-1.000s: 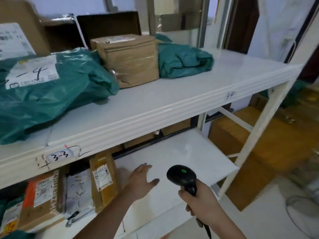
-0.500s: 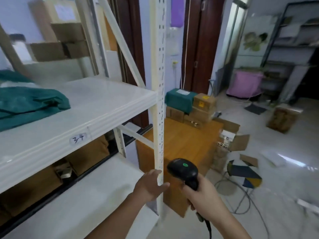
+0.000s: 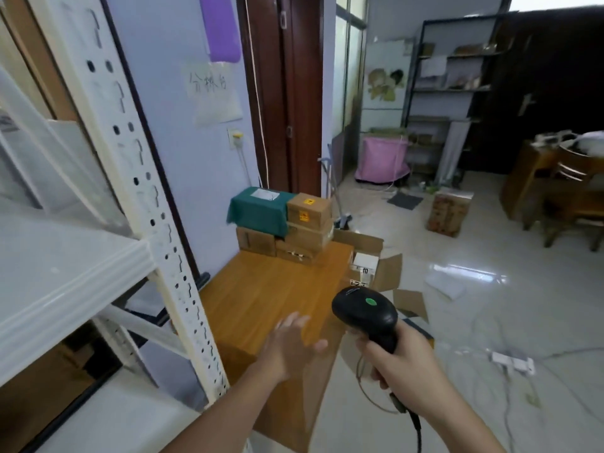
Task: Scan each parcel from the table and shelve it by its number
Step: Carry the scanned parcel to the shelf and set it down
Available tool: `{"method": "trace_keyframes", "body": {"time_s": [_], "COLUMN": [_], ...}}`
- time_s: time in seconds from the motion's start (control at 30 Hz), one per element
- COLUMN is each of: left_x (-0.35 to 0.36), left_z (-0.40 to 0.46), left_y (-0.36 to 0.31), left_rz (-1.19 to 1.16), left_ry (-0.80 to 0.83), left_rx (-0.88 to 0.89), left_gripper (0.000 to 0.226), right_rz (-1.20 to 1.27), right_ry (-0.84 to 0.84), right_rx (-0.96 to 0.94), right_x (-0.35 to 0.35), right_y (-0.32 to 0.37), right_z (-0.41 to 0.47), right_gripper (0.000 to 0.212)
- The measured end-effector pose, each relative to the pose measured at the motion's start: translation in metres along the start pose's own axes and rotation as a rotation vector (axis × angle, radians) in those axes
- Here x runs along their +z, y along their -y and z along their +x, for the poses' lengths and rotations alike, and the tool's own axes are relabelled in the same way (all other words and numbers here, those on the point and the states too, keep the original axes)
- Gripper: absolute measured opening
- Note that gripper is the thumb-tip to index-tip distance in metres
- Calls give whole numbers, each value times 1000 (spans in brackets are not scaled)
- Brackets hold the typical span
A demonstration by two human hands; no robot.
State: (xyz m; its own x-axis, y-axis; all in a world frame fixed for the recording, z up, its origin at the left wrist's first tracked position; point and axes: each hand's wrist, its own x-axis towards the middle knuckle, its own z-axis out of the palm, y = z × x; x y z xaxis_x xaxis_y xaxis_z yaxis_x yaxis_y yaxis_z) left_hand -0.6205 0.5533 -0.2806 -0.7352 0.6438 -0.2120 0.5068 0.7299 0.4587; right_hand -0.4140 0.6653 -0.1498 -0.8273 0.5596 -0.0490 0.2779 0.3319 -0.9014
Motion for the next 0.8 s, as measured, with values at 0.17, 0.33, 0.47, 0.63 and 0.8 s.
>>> {"method": "trace_keyframes", "body": {"time_s": [0.17,0.33,0.47,0.63,0.8], "left_x": [-11,-21,-22,-31,-41], "left_z": [82,144,189,255,326], "left_y": [-6,-14,-18,-22,-37], "left_rz": [-52,-19,-55,-53,-84], "left_ry": [2,-16,-24,-31,-72], "left_rx": [-6,7,-31,-33,-92], "left_gripper": [82,78,78,92,82], "right_rz": [-43,-47,-41,-35,-56], "right_ry": [-77,-148,-134,-102,-47], "right_rx": [0,31,47,37,12], "right_x": [-8,-16,-26,-42,-66], "right_y": [2,0,-6,-14,-27], "right_z": [69,125,168,237,317], "right_gripper": [15,9,11,12,10]}}
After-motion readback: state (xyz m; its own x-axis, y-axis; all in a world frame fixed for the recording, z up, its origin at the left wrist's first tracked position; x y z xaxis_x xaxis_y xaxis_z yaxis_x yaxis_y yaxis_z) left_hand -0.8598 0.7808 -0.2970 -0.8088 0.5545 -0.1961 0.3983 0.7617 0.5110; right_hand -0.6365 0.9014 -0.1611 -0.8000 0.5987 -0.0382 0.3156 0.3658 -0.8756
